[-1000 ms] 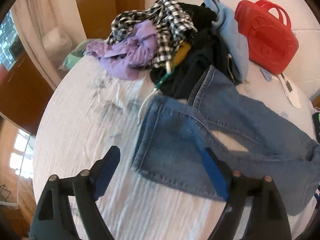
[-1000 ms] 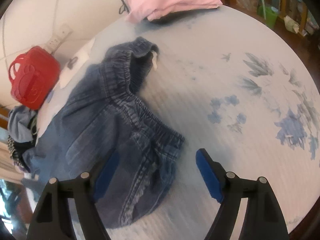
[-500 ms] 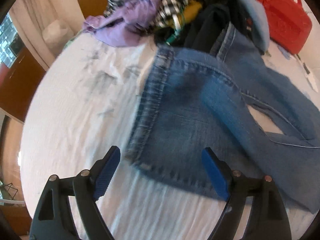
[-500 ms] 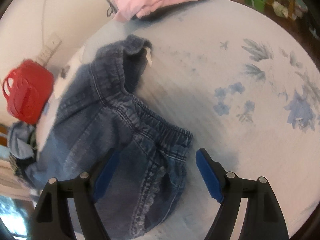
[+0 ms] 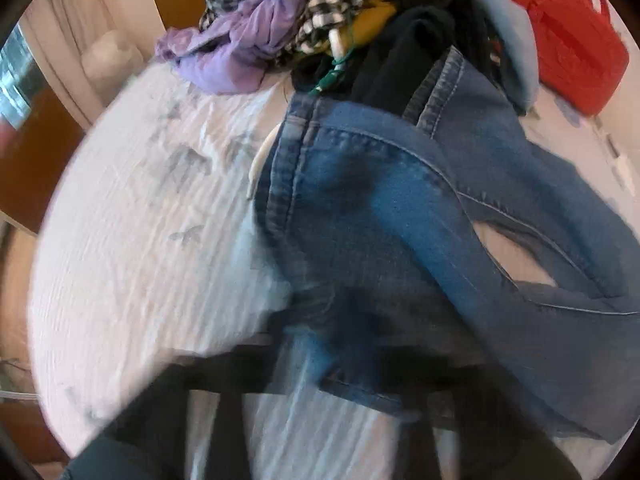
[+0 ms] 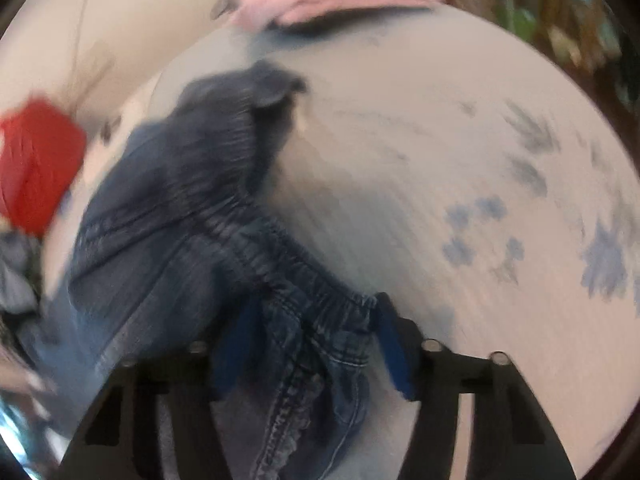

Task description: Fold clothes

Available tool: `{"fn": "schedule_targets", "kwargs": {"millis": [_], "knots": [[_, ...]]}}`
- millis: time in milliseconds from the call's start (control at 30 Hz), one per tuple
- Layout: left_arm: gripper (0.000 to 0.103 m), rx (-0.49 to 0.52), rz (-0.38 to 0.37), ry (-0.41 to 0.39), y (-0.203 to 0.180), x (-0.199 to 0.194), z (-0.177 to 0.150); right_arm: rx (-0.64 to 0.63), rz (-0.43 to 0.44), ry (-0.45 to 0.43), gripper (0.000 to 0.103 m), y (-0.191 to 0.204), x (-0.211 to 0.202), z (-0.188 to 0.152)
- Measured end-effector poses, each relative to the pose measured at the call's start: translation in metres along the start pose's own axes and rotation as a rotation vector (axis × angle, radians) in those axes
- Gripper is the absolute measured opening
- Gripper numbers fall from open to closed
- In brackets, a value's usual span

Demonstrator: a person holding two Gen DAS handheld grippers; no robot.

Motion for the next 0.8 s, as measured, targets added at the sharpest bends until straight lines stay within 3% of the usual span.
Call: {"fn": "schedule_targets", "kwargs": {"millis": [133,233,333,400,533,800], "knots": [[0.012,-0.063,-0.057,-0.072,0.008,-0.038,0.008,0.009,0.028,-0.064,0.009,0.004,-0.032,0.008],[0.012,-0.093,-0.09,-0.112,0.032,-0.07,0.012,0.041,0.059,-0.144,0.009,-0.011,-0.082,0.009],[0.012,-0.122,-0.11,-0.106,0.057,-0.079,0.015,0.056,0.087,-0.163,0.009,-0.028,-0.115,-0.001],[0.012,-0.132,-0.092,-0.097,0.069,-0.075,0.016,0.065,0.077,-0.15,0.009,-0.039,-0.117,-0.009],[0.012,-0.175,-0.127,-0.076,0.08,-0.076,0.003,0.139,0.088,-0.149,0.009,-0.056,-0.122,-0.025],[0.012,-0.169,-0.105,-0.022,0.104,-0.084,-0.048,0.232,0.06,-0.157,0.009,-0.101,-0.154,-0.072]]}}
Point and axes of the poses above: each gripper's, at about its wrist camera, not at the fingertips, and x roughly the way its jaws point, y to its left, z to its top, the point moved 8 cm from there along x, roughly the way its jaws point, and after that the axes turned 3 degrees about -z, right-handed, at the moved point
